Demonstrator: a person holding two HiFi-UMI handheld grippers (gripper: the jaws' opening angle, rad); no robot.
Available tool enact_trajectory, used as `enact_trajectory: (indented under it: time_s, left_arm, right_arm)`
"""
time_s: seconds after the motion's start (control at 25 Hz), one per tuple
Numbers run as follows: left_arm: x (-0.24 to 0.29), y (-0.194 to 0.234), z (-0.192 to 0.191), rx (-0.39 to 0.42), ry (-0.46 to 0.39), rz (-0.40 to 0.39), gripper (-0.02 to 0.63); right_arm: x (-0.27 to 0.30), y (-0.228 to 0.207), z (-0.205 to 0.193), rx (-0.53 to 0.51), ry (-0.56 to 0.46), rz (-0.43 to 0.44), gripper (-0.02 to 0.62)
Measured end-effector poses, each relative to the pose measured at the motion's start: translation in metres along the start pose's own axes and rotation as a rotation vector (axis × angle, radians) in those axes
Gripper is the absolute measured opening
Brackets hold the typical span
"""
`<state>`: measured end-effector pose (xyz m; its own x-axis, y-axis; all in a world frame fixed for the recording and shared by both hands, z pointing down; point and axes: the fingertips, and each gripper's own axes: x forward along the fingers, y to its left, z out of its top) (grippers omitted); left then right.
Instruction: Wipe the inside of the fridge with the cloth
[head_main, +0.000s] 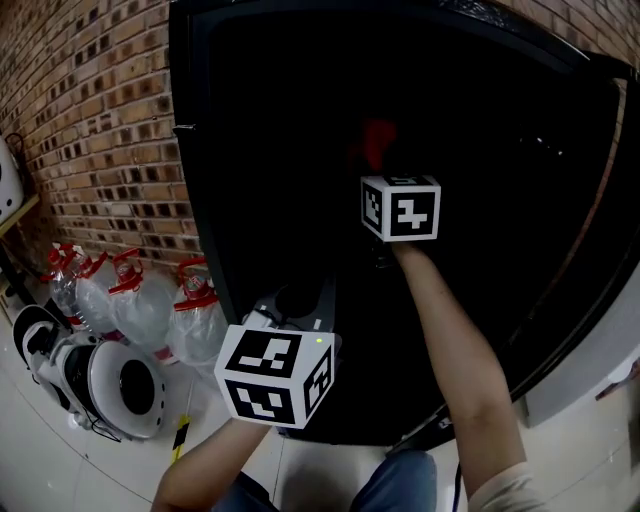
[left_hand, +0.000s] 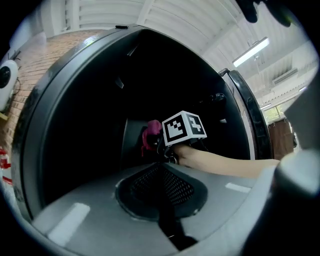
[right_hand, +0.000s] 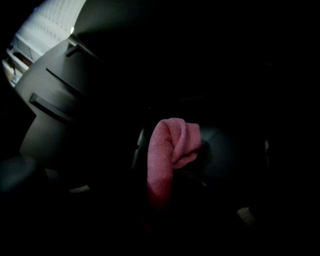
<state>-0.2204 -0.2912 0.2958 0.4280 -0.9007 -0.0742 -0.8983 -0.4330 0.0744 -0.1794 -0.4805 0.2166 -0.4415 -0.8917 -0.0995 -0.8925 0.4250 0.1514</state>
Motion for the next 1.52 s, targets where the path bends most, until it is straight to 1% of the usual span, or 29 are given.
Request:
enact_trajectory:
  time_s: [0.16,0.24,0.32,0.4,0.48,0.56,0.68,0.76,0.84,1.04,1.16,1.28,1.52]
  left_arm:
    - [0.005,-0.005,0.001,-0.003,0.003,-0.019,0.012]
    - [0.007,-0.009,0.002,-0.005,0.003,-0.038,0.012]
    - [0.005,-0.015,0.001,-0.013,0.001,-0.056,0.012]
    - [0.000,-0.020,0.000,-0.029,0.002,-0.072,0.012]
    - [-0.003,-0.025,0.001,-0.026,-0.001,-0.084,0.012]
    - [-0.004,-0.026,0.002,-0.015,-0.004,-0.088,0.012]
    - [-0.002,-0.022,0.000,-0.032,0.005,-0.090,0.012]
    - [0.002,-0.019,0.000,-0.040,0.007,-0.088,0.012]
    - [0.005,-0.018,0.002,-0.043,-0.001,-0.085,0.012]
    - [0.009,-0.024,0.011,-0.042,-0.019,-0.092,0.012]
    - [0.008,-0.028,0.014,-0.041,-0.022,-0.102,0.012]
    - [0.007,-0.030,0.017,-0.032,-0.025,-0.106,0.012]
    - [0.006,-0.031,0.024,-0.019,-0.047,-0.097,0.012]
  right_arm:
    - [-0.019,-0.020,0.003,-0.012,0.009,-0.081,0.055]
    - [-0.028,-0.035,0.005,-0.011,0.012,-0.139,0.055]
    - [-0.036,-0.050,0.004,0.008,0.022,-0.190,0.055]
    - [-0.041,-0.062,-0.001,0.044,0.034,-0.222,0.055]
    - [-0.046,-0.077,-0.002,0.055,0.036,-0.260,0.055]
    - [-0.051,-0.089,-0.001,0.042,0.039,-0.301,0.055]
    - [-0.059,-0.093,0.000,0.010,0.034,-0.340,0.055]
    - [-0.066,-0.088,0.004,-0.008,0.021,-0.337,0.055]
    - [-0.077,-0.077,0.010,-0.022,-0.004,-0.312,0.055]
    - [-0.128,-0.042,0.020,0.016,-0.055,-0.234,0.055]
    - [-0.161,-0.026,0.018,0.001,-0.047,-0.226,0.055]
    - [-0.189,-0.015,0.019,-0.018,-0.065,-0.226,0.055]
    - [-0.229,-0.016,0.024,0.000,-0.103,-0.247,0.055]
